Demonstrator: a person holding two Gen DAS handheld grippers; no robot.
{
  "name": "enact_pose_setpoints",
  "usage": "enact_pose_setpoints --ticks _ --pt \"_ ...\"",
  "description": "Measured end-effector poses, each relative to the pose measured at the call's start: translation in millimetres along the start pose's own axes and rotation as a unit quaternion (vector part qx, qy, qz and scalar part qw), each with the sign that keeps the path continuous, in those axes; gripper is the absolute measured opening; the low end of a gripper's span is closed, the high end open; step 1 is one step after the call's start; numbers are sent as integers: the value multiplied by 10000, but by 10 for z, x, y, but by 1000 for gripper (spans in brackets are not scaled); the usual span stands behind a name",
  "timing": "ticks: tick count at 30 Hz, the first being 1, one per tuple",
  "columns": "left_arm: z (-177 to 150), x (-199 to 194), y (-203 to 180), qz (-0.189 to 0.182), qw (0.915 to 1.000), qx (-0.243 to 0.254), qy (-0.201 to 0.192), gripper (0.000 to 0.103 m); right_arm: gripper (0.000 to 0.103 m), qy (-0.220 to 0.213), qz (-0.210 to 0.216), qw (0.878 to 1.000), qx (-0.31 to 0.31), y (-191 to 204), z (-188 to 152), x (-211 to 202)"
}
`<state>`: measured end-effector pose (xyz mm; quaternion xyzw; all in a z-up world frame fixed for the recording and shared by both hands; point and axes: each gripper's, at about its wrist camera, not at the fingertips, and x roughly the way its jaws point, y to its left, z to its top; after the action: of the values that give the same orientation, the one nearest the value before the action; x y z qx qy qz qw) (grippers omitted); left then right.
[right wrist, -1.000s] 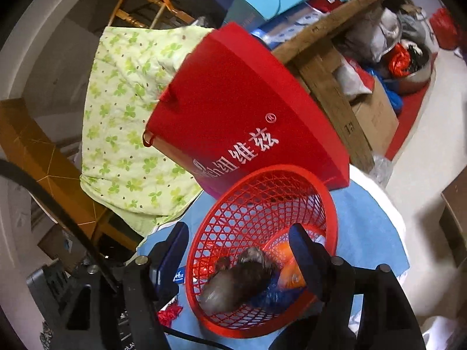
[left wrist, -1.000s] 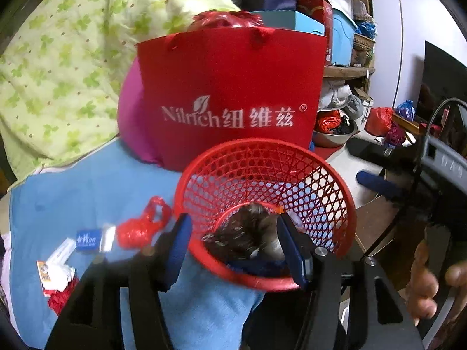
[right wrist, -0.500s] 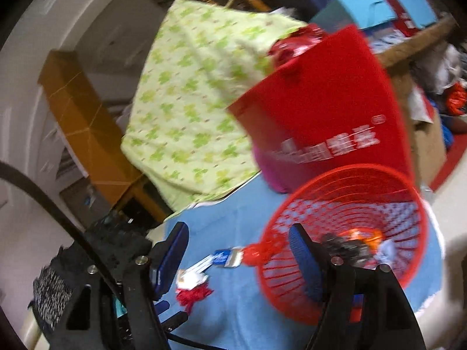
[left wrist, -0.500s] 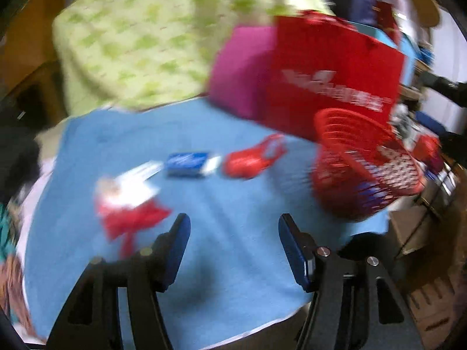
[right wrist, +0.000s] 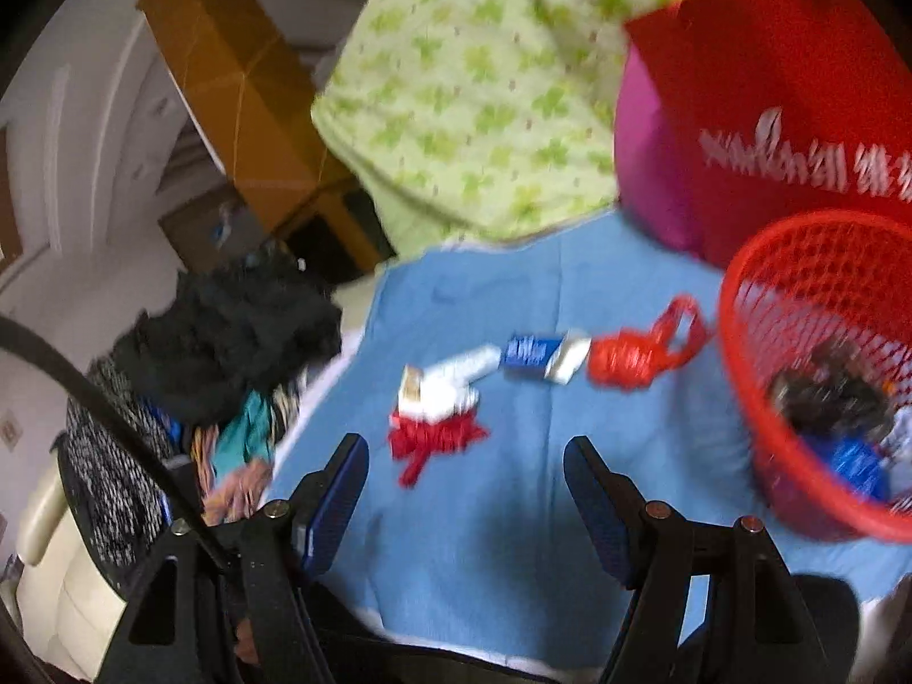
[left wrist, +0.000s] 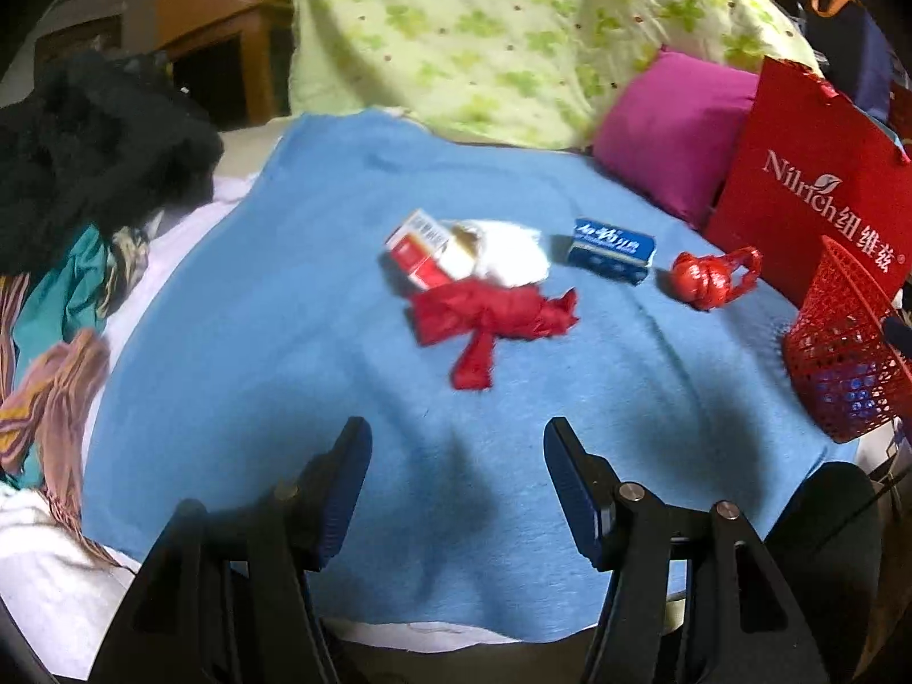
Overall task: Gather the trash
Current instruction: 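Move both tools back over the remaining trash on the blanket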
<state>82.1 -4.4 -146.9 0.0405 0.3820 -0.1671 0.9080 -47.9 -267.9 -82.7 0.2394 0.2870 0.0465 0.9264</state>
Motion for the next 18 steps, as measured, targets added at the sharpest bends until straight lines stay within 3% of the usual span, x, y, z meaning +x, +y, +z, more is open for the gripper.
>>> enact_pose_setpoints --ticks 10,18 --pt "-13 103 79 -71 9999 -123 53 64 75 300 -458 9984 162 -217 59 453" --pt "-13 218 206 -53 9995 -256 173 64 75 520 -575 9967 256 -309 151 848"
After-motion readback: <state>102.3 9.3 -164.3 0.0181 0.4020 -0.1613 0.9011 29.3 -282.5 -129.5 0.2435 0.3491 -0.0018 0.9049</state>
